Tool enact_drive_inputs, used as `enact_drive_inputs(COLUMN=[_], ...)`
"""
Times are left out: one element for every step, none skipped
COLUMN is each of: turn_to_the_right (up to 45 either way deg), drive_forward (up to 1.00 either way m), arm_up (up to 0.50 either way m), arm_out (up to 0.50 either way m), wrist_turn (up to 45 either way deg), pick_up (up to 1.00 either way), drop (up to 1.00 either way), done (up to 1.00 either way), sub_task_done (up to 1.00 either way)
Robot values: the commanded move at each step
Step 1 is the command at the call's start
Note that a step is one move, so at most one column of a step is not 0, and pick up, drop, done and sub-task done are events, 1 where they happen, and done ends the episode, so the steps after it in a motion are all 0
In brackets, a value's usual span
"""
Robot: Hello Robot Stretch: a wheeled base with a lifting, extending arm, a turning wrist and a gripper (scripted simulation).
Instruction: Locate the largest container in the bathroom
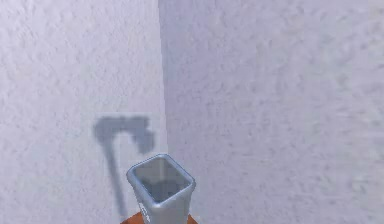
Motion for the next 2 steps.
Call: enact_drive_inputs(turn_to_the_right=[-9.0, 0.0], drive_forward=[0.0, 0.0], arm_up=[0.0, 0.0], arm_out=[0.0, 0.0], wrist_turn=[0.0, 0.0], pick_up=[0.0, 0.0], drop=[0.0, 0.0], done=[0.0, 1.0], sub_task_done=[0.0, 0.0])
